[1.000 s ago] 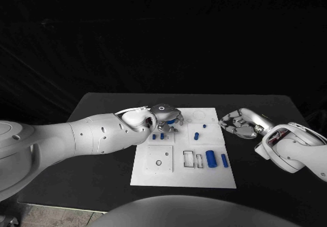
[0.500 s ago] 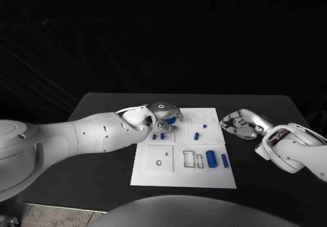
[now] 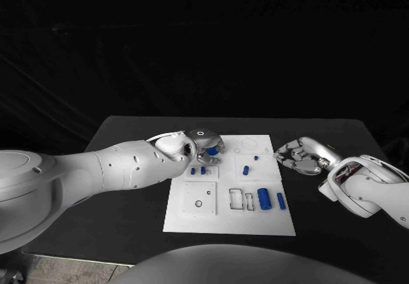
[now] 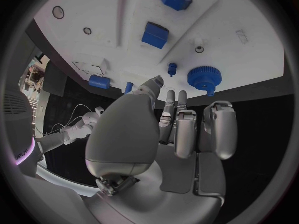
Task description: Assemble the parts on the task board
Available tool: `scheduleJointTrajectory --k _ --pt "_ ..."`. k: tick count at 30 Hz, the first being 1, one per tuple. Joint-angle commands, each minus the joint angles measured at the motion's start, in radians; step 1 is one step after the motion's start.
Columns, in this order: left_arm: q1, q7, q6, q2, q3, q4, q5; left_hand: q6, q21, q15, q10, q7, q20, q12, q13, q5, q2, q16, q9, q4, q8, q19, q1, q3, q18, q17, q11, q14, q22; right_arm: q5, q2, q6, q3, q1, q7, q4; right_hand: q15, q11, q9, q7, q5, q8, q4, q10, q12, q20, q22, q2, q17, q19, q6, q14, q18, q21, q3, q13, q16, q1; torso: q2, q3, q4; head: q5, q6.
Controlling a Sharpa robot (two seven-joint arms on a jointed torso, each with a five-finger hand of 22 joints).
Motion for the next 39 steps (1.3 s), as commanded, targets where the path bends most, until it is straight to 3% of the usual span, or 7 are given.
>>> scheduleJointTrajectory --k 1,18,29,39 --pt "-0.009 -0.005 0.031 0.010 0.001 -0.014 0.037 -0.001 -0.011 0.001 0.009 0.000 -0.001 0.009 0.005 -0.006 -0.001 -0.003 -0.005 -0.007 -0.001 -0.011 -0.012 0.001 0.001 0.134 0.002 0.027 0.209 0.004 -0.001 -0.004 0.000 -0.001 0.011 0.002 0.007 0.008 0.001 0.000 0.003 0.006 -0.004 0.073 0.003 0.001 0.104 -0.001 0.091 -0.002 0.004 0.071 0.011 -0.005 0.001 0.213 -0.003 0.006 0.001 -0.0001 0.0000 -0.005 0.000" --pt "-0.025 0.002 0.031 0.030 0.001 -0.054 0.056 -0.004 -0.026 0.005 0.019 -0.001 0.002 0.092 0.066 -0.011 0.009 -0.007 -0.025 -0.027 0.001 -0.021 -0.017 0.006 0.004 0.121 0.003 0.016 0.205 0.010 0.000 0.015 0.000 -0.002 0.001 -0.001 0.008 0.009 0.001 0.002 0.006 0.004 -0.005 0.072 0.002 0.001 0.104 -0.003 0.089 -0.002 0.001 0.070 0.011 -0.007 0.001 0.211 -0.004 0.006 -0.001 0.0002 0.0005 -0.010 0.000" --pt "-0.029 0.010 0.041 0.029 0.001 -0.058 0.079 0.044 -0.019 -0.005 0.048 0.008 -0.004 0.142 0.098 -0.004 0.032 -0.004 -0.022 -0.044 0.023 -0.015 -0.005 0.026 0.003 0.124 -0.015 0.017 0.208 0.020 0.001 0.029 0.000 -0.004 -0.005 -0.004 0.008 0.009 0.001 0.002 0.008 0.003 -0.005 0.071 0.001 0.001 0.103 -0.002 0.088 -0.003 0.000 0.070 0.012 -0.010 0.003 0.210 -0.005 0.007 0.000 0.0002 0.0001 -0.009 0.000" --pt "-0.033 0.025 0.047 0.032 0.001 -0.068 0.097 0.101 -0.015 -0.011 0.158 0.000 -0.012 0.093 0.030 -0.004 0.039 -0.020 -0.014 -0.061 0.045 -0.010 0.004 0.061 0.001 0.089 -0.030 0.002 0.210 0.023 0.004 0.038 0.000 -0.008 -0.007 -0.009 0.008 0.010 0.002 0.002 0.009 0.003 -0.007 0.070 0.000 0.001 0.102 0.000 0.088 -0.004 0.000 0.070 0.012 -0.015 0.005 0.209 -0.005 0.008 0.000 0.0000 0.0000 -0.009 0.000"
